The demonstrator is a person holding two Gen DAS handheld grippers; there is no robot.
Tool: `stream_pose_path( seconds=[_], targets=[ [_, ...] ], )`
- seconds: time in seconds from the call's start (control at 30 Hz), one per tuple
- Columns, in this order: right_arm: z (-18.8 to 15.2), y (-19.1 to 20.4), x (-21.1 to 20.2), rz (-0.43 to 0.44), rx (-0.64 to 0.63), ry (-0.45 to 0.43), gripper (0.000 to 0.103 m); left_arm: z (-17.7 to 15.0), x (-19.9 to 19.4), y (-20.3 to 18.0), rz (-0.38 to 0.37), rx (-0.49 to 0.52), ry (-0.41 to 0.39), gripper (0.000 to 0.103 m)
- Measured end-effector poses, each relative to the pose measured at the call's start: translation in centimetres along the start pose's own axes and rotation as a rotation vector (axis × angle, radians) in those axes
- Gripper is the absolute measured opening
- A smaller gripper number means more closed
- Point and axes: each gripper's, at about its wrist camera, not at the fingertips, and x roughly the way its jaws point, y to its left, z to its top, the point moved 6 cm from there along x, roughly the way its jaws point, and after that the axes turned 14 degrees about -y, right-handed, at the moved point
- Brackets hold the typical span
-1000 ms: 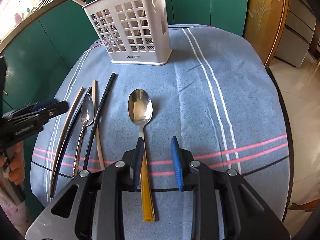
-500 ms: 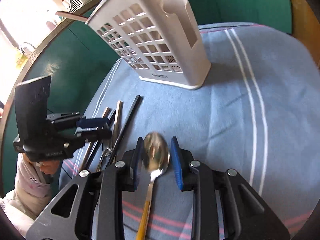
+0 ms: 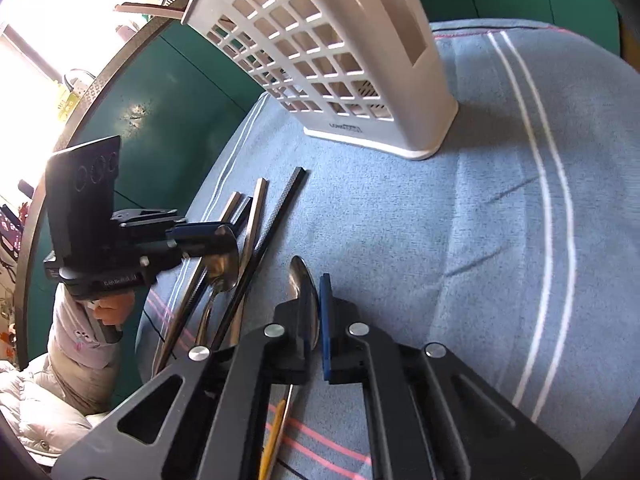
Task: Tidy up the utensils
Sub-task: 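Close the left tool on the silver spoon while the right tool holds its spoon, then lift both spoons over the white holder while both tools open to drop them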
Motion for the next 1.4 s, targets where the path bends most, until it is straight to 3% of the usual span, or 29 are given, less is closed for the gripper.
stream_pose_path(
  seconds=[0.23, 0.43, 0.57, 0.7, 1.0, 1.2, 1.33, 1.4],
  targets=[
    [0.1, 1.4, -3.0, -0.091, -0.058, -0.057, 0.004, 0.4, -2.9, 0.0, 0.075, 0.014, -0.056, 0.001],
    [0.7, 2.6, -5.3, -0.197, -0.120, -0.120, 0.004, 0.6, -4.8, -1.6, 0.081, 0.046, -0.090, 0.001],
    [0.4, 2.6, -5.1, -0.210, -0.102, -0.128, 0.004, 0.2, -4.7, -0.9, 0.109, 0.014, -0.091, 0.001],
    [0.7, 3.0, -6.2, -0.256, -0.100, -0.160, 0.004, 0.8, -6.3, -0.1, 0.174, -0.015, -0.147, 0.001],
    [4.7, 8.8, -12.1, -0.422, -0.268, -0.371, 0.004, 5.8, -15.4, -3.4, 0.360, 0.071, -0.464, 0.000],
    [10.1, 13.0, -15.4, -0.462, -0.349, -0.523, 0.003, 12.7, -22.4, -5.4, 0.510, 0.100, -0.737, 0.000],
    [15.5, 14.9, -17.3, -0.548, -0.401, -0.656, 0.003, 17.3, -23.8, -6.3, 0.629, 0.154, -0.835, 0.000],
    [17.8, 14.9, -17.3, -0.591, -0.414, -0.682, 0.002, 19.5, -22.9, -6.6, 0.686, 0.202, -0.832, 0.000]
  ],
)
